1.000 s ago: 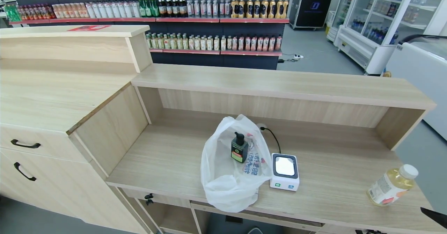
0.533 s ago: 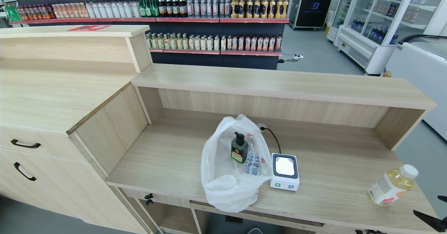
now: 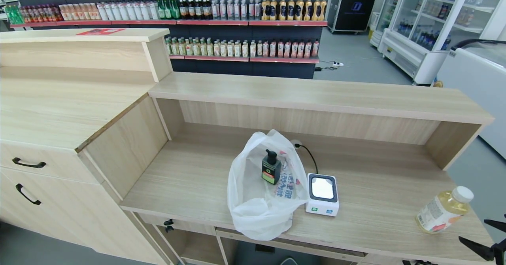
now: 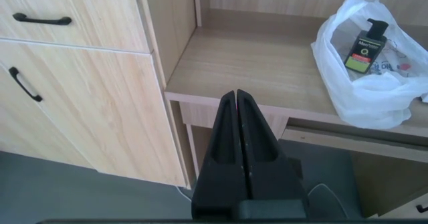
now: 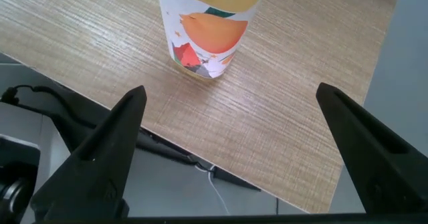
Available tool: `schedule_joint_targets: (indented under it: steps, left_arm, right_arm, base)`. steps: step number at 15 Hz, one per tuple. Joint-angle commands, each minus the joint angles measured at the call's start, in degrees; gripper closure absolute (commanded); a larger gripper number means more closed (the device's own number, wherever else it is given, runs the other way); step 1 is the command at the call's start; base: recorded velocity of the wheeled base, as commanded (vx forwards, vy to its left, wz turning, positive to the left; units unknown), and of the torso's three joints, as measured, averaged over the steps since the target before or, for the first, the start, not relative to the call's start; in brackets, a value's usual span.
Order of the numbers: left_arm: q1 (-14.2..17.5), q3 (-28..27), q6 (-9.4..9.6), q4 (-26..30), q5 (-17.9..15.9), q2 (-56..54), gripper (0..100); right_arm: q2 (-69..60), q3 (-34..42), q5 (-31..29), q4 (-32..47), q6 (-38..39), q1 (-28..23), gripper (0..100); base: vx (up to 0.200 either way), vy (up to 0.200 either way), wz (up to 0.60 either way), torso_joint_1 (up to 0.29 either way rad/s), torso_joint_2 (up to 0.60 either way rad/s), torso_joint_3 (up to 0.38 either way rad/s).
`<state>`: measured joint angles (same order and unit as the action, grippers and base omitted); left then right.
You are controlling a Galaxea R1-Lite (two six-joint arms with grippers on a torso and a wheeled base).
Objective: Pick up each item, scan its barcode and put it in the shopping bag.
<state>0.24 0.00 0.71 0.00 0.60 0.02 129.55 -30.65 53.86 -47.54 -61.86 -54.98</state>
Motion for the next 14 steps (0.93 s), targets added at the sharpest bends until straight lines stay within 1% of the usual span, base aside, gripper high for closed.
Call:
schedule_joint_targets:
  steps: [1,3,7,14]
  left_arm:
    - [0.0,0.0,0.0,0.0,0.0,0.0,100]
    - [0.0,0.0,0.0,0.0,0.0,0.0,100]
    - [0.0,0.0,0.0,0.0,0.0,0.0,100]
    - [0.0,0.0,0.0,0.0,0.0,0.0,100]
  right_arm:
    - [1.3,-0.8,-0.1,0.1,0.2,0.8,0]
    - [1.8,-1.3,-0.1,0.2,0.4,1.5,0]
    - [2.4,-3.6,-0.1,0.3,2.5,4.7,0]
    - [3.9,-5.6,-0.2,0.1,2.5,8.0,0]
  base:
    - [0.0,0.0,0.0,0.0,0.0,0.0]
    - [0.0,0.0,0.0,0.0,0.0,0.0]
    - [0.0,0.0,0.0,0.0,0.0,0.0]
    - [0.0,0.0,0.0,0.0,0.0,0.0]
